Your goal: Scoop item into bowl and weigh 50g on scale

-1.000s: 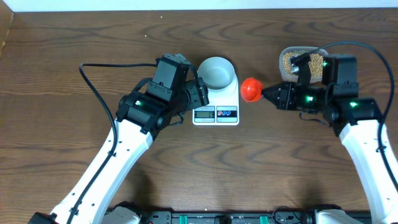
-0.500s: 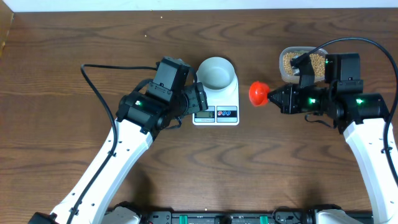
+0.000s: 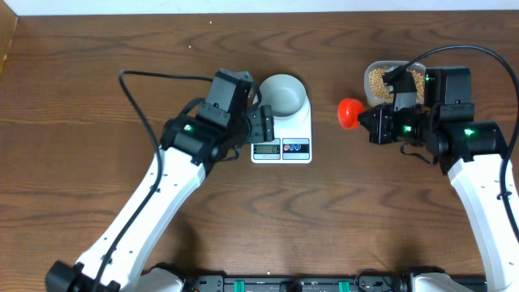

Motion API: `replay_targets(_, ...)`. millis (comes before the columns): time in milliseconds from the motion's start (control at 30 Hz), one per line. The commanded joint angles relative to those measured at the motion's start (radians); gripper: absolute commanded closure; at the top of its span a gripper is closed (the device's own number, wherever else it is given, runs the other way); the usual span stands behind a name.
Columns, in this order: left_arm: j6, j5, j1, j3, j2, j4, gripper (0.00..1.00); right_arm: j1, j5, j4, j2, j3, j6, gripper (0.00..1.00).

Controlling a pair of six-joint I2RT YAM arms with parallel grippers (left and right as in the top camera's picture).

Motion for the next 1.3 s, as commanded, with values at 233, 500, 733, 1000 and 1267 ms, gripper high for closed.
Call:
replay_targets(233, 0.025, 0.017, 0.001, 0.009, 0.094, 0.104, 0.49, -0.074, 0.122, 0.068, -0.001, 0.018, -0.019, 0.99)
replay_targets(500, 0.024, 0.017, -0.072, 0.008, 0.192, 0.091, 0.93, -0.166, 0.118, 0.063, -0.001, 0.018, -0.019, 0.99)
replay_targets(733, 0.024, 0.013, -0.142, 0.008, 0.324, 0.153, 0.93, -0.179, 0.118, 0.053, -0.001, 0.018, -0.019, 0.99)
replay_targets(1000, 0.014, 0.013, -0.143, 0.008, 0.43, 0.187, 0.93, -0.179, 0.119, 0.034, -0.001, 0.018, -0.02, 0.99)
replay_targets(1267, 0.014, 0.013, -0.143, 0.008, 0.47, 0.191, 0.93, -0.179, 0.119, 0.029, -0.001, 0.018, -0.02, 0.99)
